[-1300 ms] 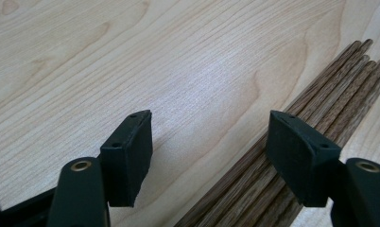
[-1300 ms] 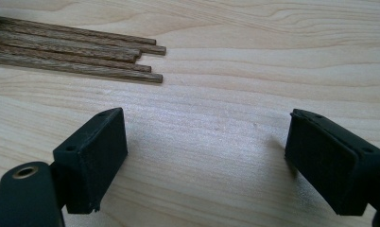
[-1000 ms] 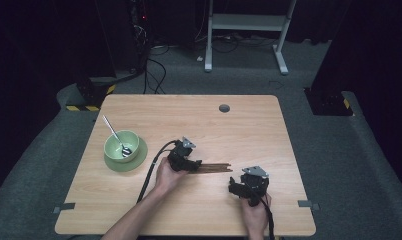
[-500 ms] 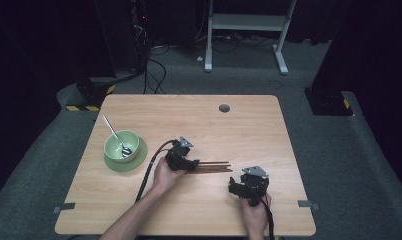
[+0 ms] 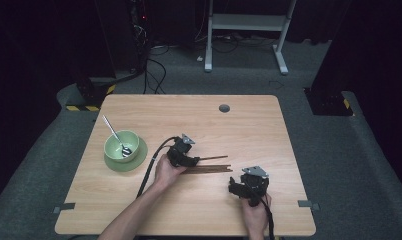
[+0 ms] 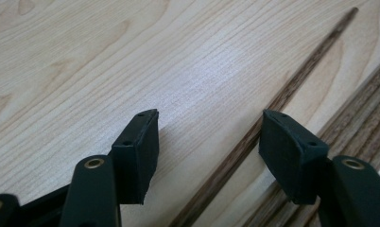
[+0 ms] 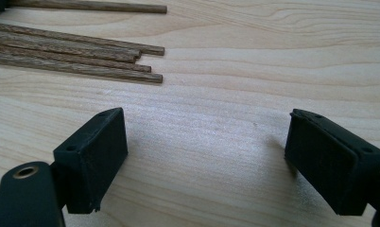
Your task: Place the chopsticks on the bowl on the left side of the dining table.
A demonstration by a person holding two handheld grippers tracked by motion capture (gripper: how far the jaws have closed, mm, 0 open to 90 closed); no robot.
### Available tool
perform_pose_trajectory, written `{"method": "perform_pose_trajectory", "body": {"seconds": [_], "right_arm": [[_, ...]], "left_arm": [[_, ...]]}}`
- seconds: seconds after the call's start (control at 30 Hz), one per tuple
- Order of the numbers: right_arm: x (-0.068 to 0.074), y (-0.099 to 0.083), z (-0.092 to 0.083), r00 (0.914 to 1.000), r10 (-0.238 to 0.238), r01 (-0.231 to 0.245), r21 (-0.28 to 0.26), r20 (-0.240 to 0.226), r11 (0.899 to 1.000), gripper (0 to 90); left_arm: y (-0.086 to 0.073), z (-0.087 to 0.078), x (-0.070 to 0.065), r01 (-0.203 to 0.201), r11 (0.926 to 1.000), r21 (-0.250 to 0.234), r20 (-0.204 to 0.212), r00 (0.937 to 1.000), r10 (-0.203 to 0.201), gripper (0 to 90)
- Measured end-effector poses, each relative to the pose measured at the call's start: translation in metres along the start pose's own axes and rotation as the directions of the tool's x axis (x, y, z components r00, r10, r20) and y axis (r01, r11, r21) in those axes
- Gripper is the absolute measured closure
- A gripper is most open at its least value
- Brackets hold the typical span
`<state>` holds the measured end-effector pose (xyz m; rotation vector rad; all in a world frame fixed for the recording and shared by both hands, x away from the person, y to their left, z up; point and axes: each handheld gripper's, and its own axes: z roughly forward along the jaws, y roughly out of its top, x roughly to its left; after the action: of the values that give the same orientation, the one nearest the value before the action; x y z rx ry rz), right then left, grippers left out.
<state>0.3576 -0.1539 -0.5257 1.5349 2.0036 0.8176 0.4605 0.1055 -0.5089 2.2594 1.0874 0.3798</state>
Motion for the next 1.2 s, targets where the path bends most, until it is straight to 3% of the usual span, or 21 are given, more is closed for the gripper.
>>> {"method": "perform_pose_trajectory", "body": {"seconds": [0.3,0.77,1.2], "right_arm": [[0.0,0.0,0.0,1.0,0.003,-0.003,0.0,0.002,1.0,13.5],[0.001,0.0,0.0,1.0,0.006,-0.006,0.0,0.005,1.0,13.6],[0.002,-0.001,-0.001,0.9999,0.011,-0.011,0.0,0.008,1.0,13.6]], "left_arm": [[0.01,0.004,0.006,-0.004,0.9991,0.042,0.001,1.0,0.004,38.9],[0.014,0.006,0.015,-0.005,0.9989,0.046,-0.003,1.0,0.005,43.5],[0.013,0.005,0.027,0.004,0.9998,0.019,-0.006,1.0,-0.004,59.8]]}}
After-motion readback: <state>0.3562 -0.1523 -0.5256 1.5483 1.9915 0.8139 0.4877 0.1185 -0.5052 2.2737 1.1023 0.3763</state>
